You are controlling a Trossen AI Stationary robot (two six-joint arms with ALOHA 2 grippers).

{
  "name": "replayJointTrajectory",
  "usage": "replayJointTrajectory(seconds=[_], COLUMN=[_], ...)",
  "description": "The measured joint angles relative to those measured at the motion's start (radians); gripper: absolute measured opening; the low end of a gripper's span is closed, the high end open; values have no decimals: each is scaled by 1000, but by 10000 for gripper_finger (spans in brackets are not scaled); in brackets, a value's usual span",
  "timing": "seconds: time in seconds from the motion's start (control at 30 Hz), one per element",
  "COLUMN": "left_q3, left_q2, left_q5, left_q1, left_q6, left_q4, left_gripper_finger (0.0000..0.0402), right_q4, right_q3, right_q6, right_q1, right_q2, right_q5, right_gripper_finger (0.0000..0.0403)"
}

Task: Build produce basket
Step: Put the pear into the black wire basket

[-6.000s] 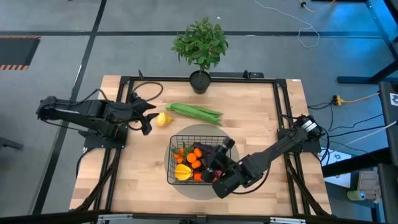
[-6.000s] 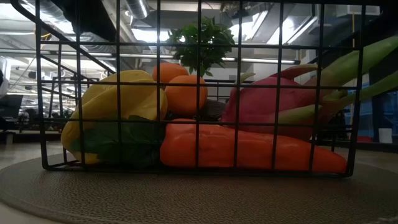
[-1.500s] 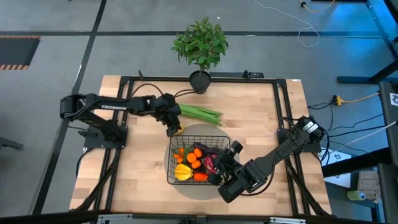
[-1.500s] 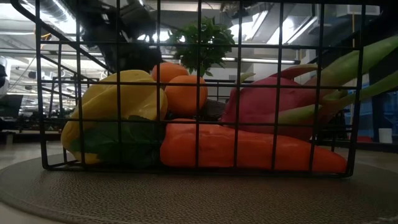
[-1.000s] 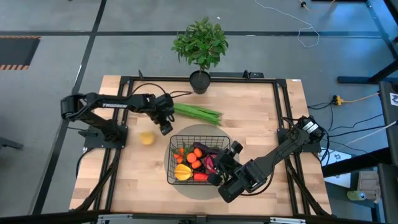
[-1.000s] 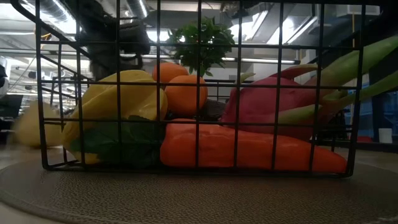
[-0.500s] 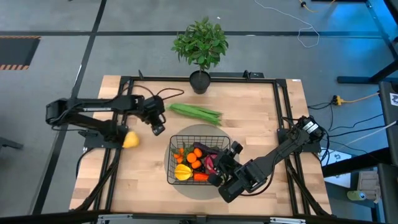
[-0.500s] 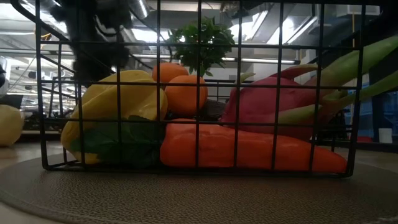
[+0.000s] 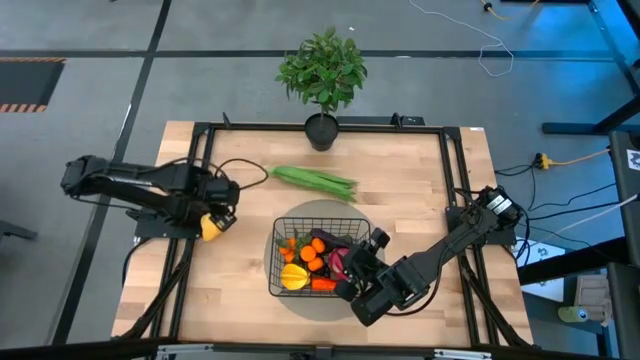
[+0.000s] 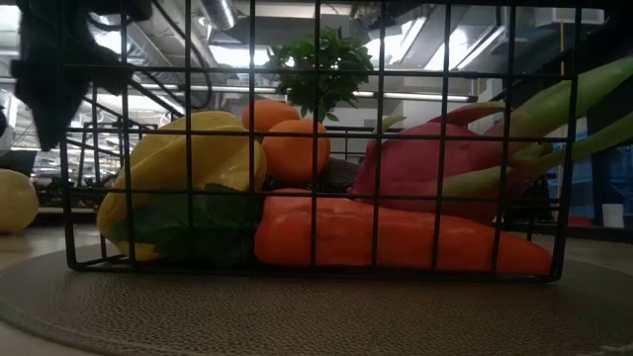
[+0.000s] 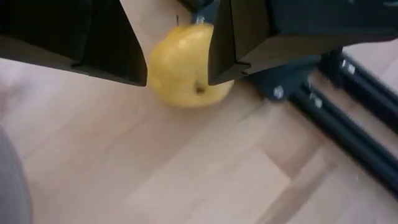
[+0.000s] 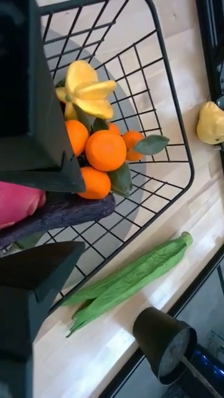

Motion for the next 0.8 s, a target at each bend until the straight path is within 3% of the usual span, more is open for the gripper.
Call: replayJointTrajectory(seconds=[0.5,0.8], left_q3=[0,-44], left_q2=[20,92], left_q5=[64,62], left_q1=[-475,-687], left_q6=[-556,-692], left_q4=[-78,-26], left_gripper_finger=[160,160], right_q4=[-14,-18], right_q3=[0,0], right_q6=[-62,-83], right_q1=[0,0], right_q2=[0,0], right_q5=[0,0], right_gripper_finger=[136,136])
